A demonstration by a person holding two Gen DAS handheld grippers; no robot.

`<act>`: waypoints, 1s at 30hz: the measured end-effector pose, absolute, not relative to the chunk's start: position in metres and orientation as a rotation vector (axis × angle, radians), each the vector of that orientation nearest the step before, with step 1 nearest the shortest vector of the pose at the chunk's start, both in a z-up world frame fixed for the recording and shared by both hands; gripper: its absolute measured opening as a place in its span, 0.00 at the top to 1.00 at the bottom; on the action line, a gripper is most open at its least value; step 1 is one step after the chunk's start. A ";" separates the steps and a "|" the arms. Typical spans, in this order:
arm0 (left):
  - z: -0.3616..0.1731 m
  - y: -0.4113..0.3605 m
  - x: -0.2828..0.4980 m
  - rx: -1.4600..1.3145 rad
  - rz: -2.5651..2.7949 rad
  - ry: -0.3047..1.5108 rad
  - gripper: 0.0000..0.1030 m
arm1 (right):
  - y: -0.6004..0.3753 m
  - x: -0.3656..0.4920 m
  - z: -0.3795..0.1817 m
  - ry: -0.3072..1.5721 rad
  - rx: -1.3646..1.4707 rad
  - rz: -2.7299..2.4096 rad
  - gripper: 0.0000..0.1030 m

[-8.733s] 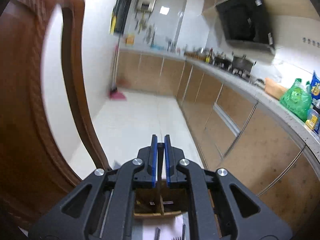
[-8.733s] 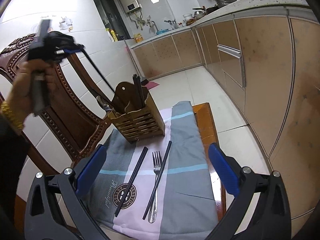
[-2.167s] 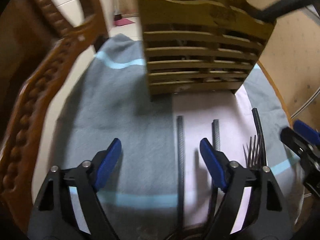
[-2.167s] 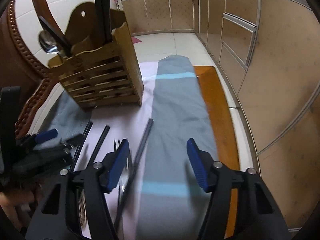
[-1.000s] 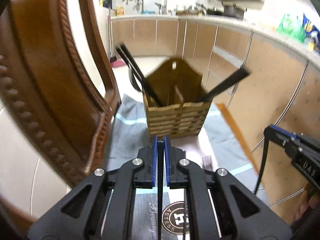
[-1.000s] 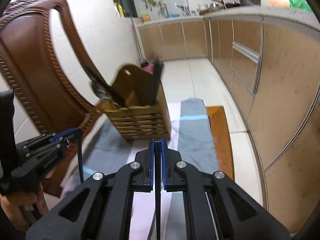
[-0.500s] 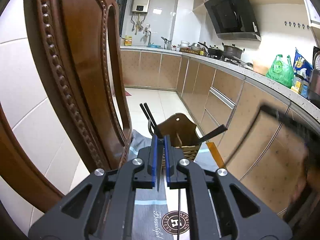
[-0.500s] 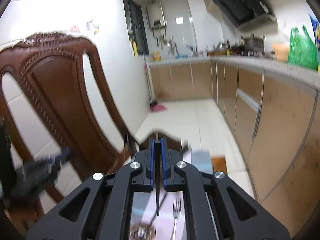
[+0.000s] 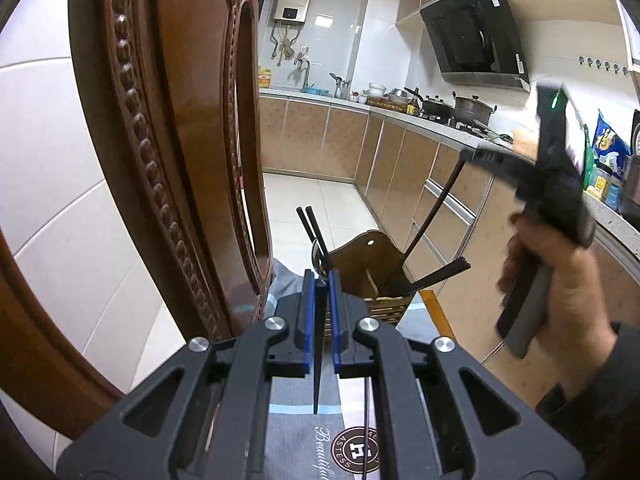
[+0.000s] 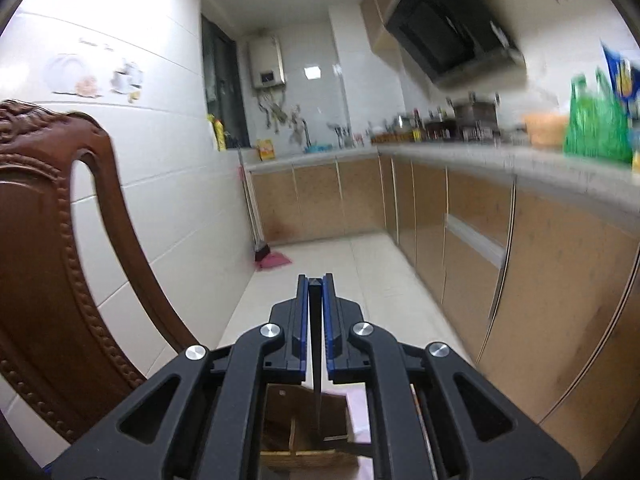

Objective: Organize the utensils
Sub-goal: 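Lift both held chopsticks up and insert them into the wooden holder, then open both grippers over the holder and pull them back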

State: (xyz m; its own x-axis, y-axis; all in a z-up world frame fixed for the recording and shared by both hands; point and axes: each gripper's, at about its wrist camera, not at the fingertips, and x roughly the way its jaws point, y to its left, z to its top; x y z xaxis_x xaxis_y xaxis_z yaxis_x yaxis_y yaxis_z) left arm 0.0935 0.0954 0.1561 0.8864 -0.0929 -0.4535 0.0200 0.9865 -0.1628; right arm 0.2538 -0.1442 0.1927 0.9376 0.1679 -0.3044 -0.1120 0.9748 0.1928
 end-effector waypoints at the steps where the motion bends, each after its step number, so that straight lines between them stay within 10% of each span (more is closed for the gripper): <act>1: 0.155 0.096 0.095 -0.157 -0.059 0.481 0.94 | -0.146 0.258 0.182 0.344 0.191 0.142 0.93; 4: 0.154 0.097 0.097 -0.172 -0.059 0.490 0.94 | -0.157 0.263 0.151 0.426 0.238 0.177 0.81; 8: 0.152 0.099 0.099 -0.195 -0.051 0.493 0.94 | -0.190 0.215 0.134 0.398 0.294 0.207 0.34; 13: 0.160 0.102 0.108 -0.231 -0.037 0.482 0.94 | -0.240 0.120 0.111 0.275 0.330 0.224 0.20; 30: 0.260 0.068 0.219 -0.277 -0.068 0.398 0.94 | -0.283 0.112 0.060 0.418 0.317 0.216 0.18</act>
